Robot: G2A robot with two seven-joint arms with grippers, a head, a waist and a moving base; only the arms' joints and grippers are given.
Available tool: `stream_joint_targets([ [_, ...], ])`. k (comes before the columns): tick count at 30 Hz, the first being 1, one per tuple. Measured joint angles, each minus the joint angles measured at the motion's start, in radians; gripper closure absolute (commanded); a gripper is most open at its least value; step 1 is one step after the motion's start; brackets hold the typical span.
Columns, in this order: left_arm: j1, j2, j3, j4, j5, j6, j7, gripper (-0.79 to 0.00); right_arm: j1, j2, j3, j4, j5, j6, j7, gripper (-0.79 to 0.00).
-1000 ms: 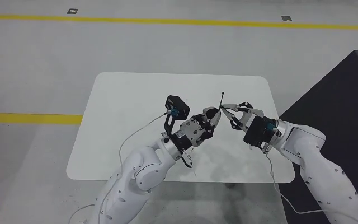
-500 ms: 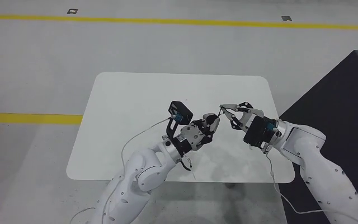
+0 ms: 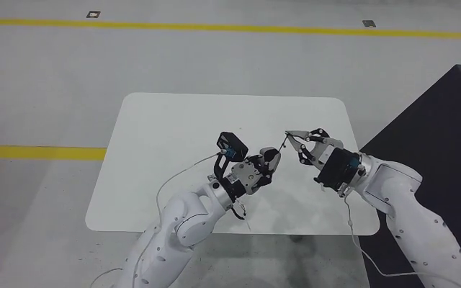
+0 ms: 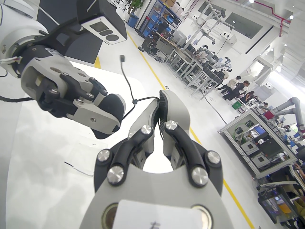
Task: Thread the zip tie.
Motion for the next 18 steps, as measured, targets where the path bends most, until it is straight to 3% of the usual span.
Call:
stream_joint_targets([
  [18,-0.004,-0.005,-0.015,0.045,0.01,0.006,0.02,0.0,-0.013,-0.008,0.04,-0.021,0.038,-0.004,-0.049,0.0],
])
